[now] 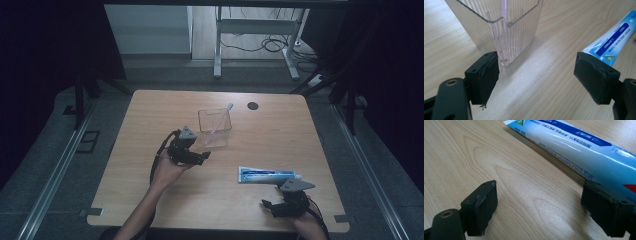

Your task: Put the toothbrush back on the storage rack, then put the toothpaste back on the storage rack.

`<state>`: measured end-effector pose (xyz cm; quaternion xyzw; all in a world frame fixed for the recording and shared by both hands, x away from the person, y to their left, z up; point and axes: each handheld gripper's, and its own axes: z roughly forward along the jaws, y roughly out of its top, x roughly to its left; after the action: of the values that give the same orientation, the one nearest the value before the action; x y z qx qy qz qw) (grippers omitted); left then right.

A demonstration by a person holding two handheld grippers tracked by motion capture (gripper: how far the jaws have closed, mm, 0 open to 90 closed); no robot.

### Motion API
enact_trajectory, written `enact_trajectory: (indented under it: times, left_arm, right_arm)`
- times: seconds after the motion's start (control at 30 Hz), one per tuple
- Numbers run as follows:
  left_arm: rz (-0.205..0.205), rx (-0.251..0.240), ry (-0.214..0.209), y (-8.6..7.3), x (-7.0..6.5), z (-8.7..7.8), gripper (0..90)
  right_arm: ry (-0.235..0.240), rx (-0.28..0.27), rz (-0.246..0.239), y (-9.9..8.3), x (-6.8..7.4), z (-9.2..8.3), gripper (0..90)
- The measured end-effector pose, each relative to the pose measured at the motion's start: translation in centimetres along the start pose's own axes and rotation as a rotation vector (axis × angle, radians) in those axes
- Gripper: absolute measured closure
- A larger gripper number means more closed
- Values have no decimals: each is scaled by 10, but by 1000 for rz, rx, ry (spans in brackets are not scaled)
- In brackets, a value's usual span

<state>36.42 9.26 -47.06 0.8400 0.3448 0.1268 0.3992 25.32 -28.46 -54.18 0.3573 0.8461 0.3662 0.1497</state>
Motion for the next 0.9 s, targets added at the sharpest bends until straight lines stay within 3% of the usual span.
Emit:
enact_trajectory:
  times: [0.23, 0.43, 0.9]
  left_arm:
    - [11, 15, 1, -13, -6, -1, 185]
    - [12, 22, 5, -25, -9, -2, 180]
    - [-35, 23, 17, -62, -7, -11, 179]
  right_arm:
    - [6, -4, 6, 0, -1, 0, 139]
    - [48, -20, 32, -2, -5, -4, 150]
    - [61, 0, 27, 0, -5, -4, 133]
